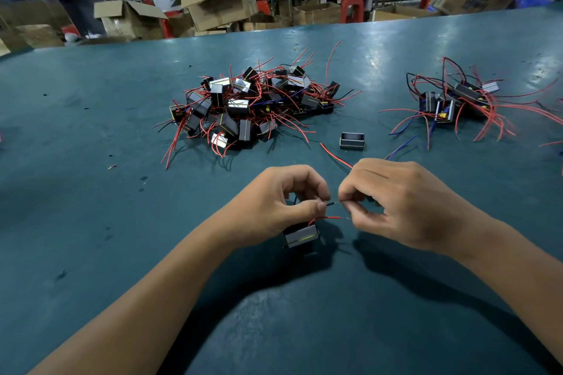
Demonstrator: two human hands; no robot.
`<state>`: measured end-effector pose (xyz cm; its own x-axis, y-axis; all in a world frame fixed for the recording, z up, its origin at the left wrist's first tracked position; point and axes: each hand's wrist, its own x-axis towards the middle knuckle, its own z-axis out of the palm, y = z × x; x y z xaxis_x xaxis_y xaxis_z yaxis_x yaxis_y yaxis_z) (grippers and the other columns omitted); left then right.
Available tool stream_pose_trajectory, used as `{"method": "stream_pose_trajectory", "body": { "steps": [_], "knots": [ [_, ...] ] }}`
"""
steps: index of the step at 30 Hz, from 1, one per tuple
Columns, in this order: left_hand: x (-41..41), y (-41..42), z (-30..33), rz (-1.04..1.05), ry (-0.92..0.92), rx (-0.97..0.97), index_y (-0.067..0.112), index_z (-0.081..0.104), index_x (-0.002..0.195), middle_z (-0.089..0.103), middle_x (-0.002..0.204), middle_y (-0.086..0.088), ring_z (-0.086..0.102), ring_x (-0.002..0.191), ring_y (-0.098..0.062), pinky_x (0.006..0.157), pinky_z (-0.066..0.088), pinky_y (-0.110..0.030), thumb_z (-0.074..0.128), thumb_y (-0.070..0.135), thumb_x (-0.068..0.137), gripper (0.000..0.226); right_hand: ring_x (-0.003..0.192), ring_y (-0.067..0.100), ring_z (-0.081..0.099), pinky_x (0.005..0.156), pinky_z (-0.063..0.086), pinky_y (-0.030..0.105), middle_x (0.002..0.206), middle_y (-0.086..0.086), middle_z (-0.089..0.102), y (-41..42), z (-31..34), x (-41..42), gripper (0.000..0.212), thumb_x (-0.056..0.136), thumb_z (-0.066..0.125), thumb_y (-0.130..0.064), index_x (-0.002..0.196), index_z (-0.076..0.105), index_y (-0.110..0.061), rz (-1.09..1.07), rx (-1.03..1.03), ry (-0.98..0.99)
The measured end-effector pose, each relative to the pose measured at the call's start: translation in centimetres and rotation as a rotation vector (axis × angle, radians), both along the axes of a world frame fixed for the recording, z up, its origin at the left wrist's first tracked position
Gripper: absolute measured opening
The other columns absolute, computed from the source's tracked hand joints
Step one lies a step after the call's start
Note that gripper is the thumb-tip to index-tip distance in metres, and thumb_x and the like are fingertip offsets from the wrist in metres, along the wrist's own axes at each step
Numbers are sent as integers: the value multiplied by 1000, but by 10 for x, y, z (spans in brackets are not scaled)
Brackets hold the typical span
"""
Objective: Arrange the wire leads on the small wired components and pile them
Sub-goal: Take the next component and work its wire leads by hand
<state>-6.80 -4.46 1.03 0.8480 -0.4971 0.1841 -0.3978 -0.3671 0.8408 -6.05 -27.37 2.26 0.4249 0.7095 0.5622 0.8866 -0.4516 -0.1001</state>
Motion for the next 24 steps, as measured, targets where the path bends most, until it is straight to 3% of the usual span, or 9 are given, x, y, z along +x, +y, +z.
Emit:
{"method": "stream_pose_trajectory", "body": {
  "steps": [5,8,11,17,21,24],
  "knots": [
    [0,0,0,-9,28,-16,8,67,92,73,82,-1,62,72,-8,70,49,-21,75,10,90,9,79,13,58,68,52,34,88,-5,63,-5,-1,2,13,83,67,-15,95,67,-11,6,-27,106],
    [0,0,0,-5,32,-45,8,63,91,72,87,-12,67,78,-28,75,53,-38,78,13,87,16,88,14,62,74,54,36,97,-5,66,-6,-2,4,22,88,67,-25,107,69,-14,30,-45,160],
    [0,0,0,-1,69,-79,8,55,92,71,89,-19,65,84,-40,76,52,-50,79,13,86,26,85,11,61,73,52,32,92,-6,65,-5,-2,5,23,93,61,-33,104,71,-16,49,-49,171],
    [0,0,0,-20,98,-101,9,51,93,74,88,-13,62,78,-36,76,50,-33,77,4,86,27,79,7,58,73,50,25,86,-7,65,-2,-5,6,18,95,60,-28,99,72,-16,89,-32,209],
    [0,-1,0,-29,97,-93,8,51,93,74,89,-13,61,79,-39,75,49,-31,76,2,86,27,72,10,54,66,49,29,80,-6,63,-1,-7,6,11,92,62,-20,90,70,-13,57,-41,162],
    [-1,-1,2,-44,90,-72,8,52,92,74,88,-11,61,76,-32,74,49,-31,76,4,87,25,68,4,50,66,44,20,77,-12,60,-2,-6,4,7,88,64,-22,87,66,-15,13,-61,196]
  ]
}}
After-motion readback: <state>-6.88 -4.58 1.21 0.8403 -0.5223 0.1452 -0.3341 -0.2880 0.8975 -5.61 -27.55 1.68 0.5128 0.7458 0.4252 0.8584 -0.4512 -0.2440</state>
